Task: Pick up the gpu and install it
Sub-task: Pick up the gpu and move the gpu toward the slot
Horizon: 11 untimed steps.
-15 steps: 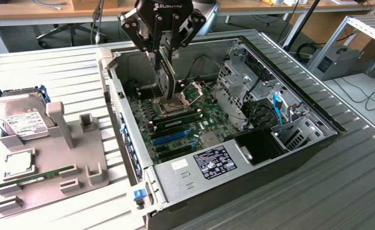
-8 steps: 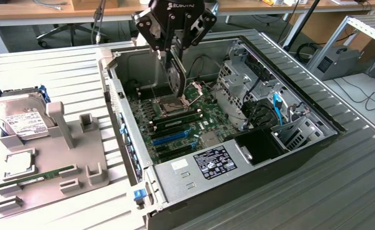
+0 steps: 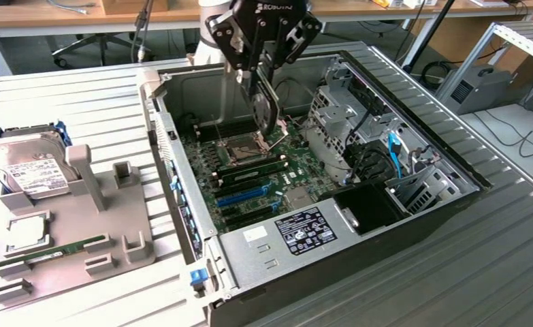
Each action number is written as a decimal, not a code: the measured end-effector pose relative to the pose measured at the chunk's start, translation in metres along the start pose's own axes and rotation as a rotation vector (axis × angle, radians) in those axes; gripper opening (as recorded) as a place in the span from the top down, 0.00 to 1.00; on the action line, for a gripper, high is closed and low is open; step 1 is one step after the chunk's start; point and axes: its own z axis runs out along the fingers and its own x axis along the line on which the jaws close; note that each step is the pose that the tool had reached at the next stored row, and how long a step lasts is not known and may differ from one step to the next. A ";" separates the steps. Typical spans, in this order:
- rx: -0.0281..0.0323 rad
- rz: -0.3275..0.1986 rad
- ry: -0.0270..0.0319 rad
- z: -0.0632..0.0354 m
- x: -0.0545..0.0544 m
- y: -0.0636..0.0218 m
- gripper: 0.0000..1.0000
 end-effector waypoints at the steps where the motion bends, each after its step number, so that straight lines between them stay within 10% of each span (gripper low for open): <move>1: 0.0000 0.000 0.0000 0.0001 -0.002 0.0001 0.73; 11: 0.0000 0.000 0.0000 0.0006 -0.023 0.0008 0.73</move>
